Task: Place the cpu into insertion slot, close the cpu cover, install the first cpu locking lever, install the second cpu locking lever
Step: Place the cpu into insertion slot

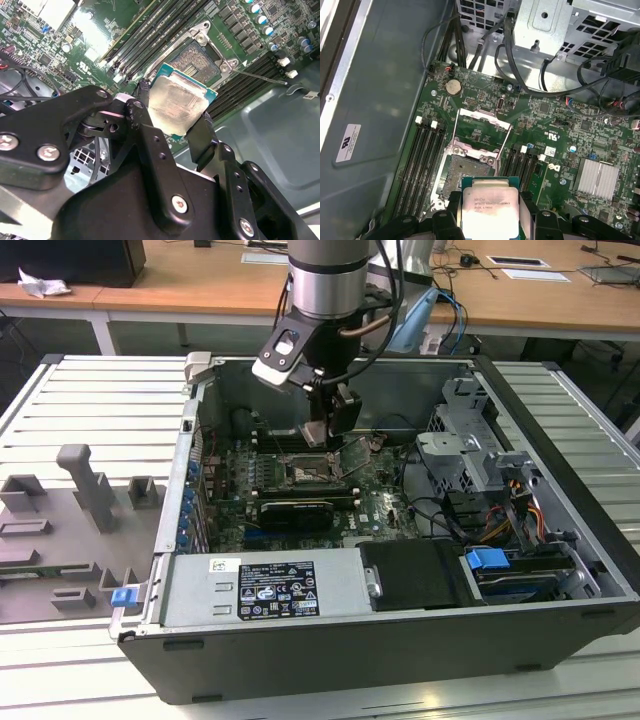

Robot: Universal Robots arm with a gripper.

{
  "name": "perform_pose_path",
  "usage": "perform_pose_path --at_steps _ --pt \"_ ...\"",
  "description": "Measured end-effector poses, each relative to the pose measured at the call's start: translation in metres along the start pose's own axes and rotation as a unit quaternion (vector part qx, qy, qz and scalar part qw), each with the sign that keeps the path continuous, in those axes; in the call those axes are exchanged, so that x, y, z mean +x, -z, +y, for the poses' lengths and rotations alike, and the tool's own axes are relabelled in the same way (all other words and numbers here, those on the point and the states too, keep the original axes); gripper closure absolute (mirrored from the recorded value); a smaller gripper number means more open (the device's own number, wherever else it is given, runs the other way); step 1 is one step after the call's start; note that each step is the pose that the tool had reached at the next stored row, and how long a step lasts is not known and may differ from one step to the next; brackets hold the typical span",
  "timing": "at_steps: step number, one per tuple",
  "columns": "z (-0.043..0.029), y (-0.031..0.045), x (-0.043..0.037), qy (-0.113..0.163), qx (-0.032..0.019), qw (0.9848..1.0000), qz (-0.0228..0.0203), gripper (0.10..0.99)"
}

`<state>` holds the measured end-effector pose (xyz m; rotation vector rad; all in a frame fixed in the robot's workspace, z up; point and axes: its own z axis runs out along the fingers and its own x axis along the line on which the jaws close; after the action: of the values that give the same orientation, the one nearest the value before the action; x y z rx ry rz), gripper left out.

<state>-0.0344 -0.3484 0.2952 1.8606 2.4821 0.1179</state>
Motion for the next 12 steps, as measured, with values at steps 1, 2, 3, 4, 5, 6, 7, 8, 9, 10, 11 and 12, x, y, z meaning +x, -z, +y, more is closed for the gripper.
perform_pose_path --at_steps 1,2,3,4,5,6,7,8,9,10,11,12 --pt "0.0000 -0.0002 0.0000 0.000 0.0000 1.0000 0.0000 0.545" --pt "0.0000 -0.0005 0.0000 0.000 0.0000 1.0000 0.0000 0.545" --pt "-0.0001 -0.0007 0.0000 0.000 0.0000 1.0000 0.0000 0.545" --pt "-0.0001 -0.0008 0.0000 -0.001 0.0000 1.0000 0.0000 0.545" --pt "-0.0001 -0.0010 0.0000 -0.001 0.0000 1.0000 0.0000 0.545" --pt "-0.0001 -0.0011 0.0000 -0.001 0.0000 1.0000 0.0000 0.545" --pt "-0.0001 -0.0014 0.0000 -0.001 0.0000 1.0000 -0.0001 0.545" --pt "-0.0001 -0.0016 0.0000 -0.001 0.0000 1.0000 -0.0001 0.545" --pt "-0.0001 -0.0019 0.0000 -0.001 0.0000 1.0000 -0.0001 0.545" --pt "-0.0002 -0.0021 0.0000 -0.001 0.0000 1.0000 -0.0001 0.545" --pt "-0.0002 -0.0023 0.0000 -0.002 0.0000 1.0000 -0.0001 0.545" --pt "-0.0002 -0.0025 0.0000 -0.002 -0.0001 1.0000 -0.0001 0.545"
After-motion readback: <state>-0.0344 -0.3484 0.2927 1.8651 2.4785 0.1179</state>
